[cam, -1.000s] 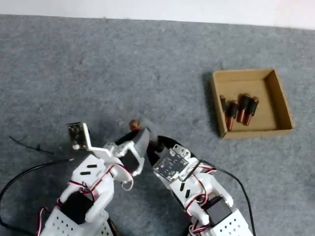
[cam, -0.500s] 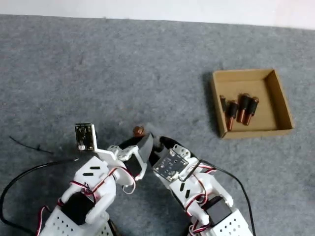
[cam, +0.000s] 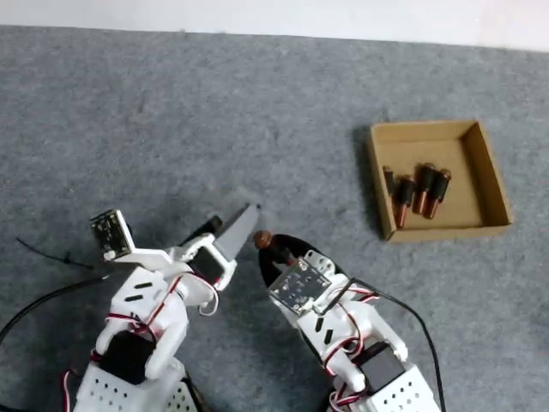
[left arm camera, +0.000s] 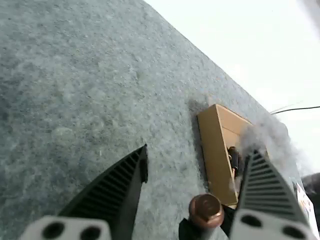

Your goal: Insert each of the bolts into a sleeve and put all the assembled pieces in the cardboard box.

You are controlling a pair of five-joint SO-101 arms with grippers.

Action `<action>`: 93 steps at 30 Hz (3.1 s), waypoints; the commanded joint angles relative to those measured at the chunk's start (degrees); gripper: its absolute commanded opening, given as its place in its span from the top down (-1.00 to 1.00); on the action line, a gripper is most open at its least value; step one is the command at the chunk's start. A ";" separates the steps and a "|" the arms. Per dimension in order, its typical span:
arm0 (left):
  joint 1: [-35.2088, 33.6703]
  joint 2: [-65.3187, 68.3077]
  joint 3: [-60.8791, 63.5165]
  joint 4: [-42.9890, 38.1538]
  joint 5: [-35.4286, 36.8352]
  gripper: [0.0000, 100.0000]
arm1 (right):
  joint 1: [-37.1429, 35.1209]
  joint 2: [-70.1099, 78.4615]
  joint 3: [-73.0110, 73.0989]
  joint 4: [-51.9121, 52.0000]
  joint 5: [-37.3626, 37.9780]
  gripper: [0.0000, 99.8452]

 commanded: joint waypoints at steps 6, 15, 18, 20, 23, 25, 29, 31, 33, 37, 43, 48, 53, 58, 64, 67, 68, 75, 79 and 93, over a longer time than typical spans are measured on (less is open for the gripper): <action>-5.85 -0.66 -1.63 -0.09 0.53 0.42 | 5.05 -1.27 6.55 -2.95 0.00 0.99; -13.05 -0.66 -1.01 -2.55 0.44 0.48 | 14.46 -1.27 6.64 -7.69 -5.89 0.99; -15.87 -0.57 -0.92 -3.69 0.35 0.70 | 20.18 -1.27 6.64 -9.71 -8.79 0.99; -17.89 -0.57 0.57 -6.15 0.35 0.88 | 23.08 -1.27 6.64 -10.24 -9.49 0.99; -20.70 -0.57 4.26 -12.84 0.35 0.97 | 27.12 -1.27 6.64 -10.24 -9.58 0.99; -22.46 -0.57 6.29 -16.79 0.35 0.98 | 30.02 -1.27 6.73 -10.33 -9.67 0.99; -23.52 -0.57 7.87 -19.52 -1.32 0.99 | 35.56 -1.27 6.73 -13.93 -12.22 0.99; -23.43 -0.57 8.04 -19.34 -3.08 0.99 | 38.55 -1.19 6.73 -18.15 -12.66 0.99; -23.43 -0.57 8.04 -19.34 -3.52 0.99 | 41.63 -1.10 6.55 -20.70 -12.66 0.99; -23.43 -0.57 8.13 -19.34 -3.52 0.99 | 44.88 -1.01 4.35 -20.62 -10.55 0.99; -23.43 -0.57 8.22 -19.34 -3.52 0.99 | 45.58 16.57 -7.08 -23.08 -7.38 0.99; -23.16 -0.48 8.22 -19.34 -3.60 0.99 | 49.63 50.68 -30.29 -23.96 -7.56 0.99; -23.16 -0.48 8.22 -19.34 -3.60 0.99 | 56.84 81.80 -58.33 -13.93 -9.32 0.99; -22.99 -0.48 8.22 -19.34 -3.60 0.99 | 61.41 102.81 -82.68 -1.19 -13.27 0.99; -21.93 -0.48 8.22 -19.34 -3.60 0.99 | 61.49 115.74 -99.91 8.31 -13.27 0.99; -21.93 -0.48 8.22 -19.34 -3.60 0.99 | 61.32 118.29 -101.05 9.27 -13.27 0.99; -21.93 -0.48 8.22 -19.34 -3.60 0.99 | 60.97 118.55 -100.97 9.27 -13.27 0.99; -21.93 -0.48 8.22 -19.34 -3.60 0.99 | 59.21 118.99 -100.70 11.82 -13.10 0.81; -21.93 -0.48 8.22 -19.34 -3.60 0.99 | 56.66 118.64 -100.79 16.22 -8.44 0.57; -21.85 -0.40 8.22 -19.34 -3.69 0.99 | 51.12 102.29 -96.92 26.42 -18.90 0.55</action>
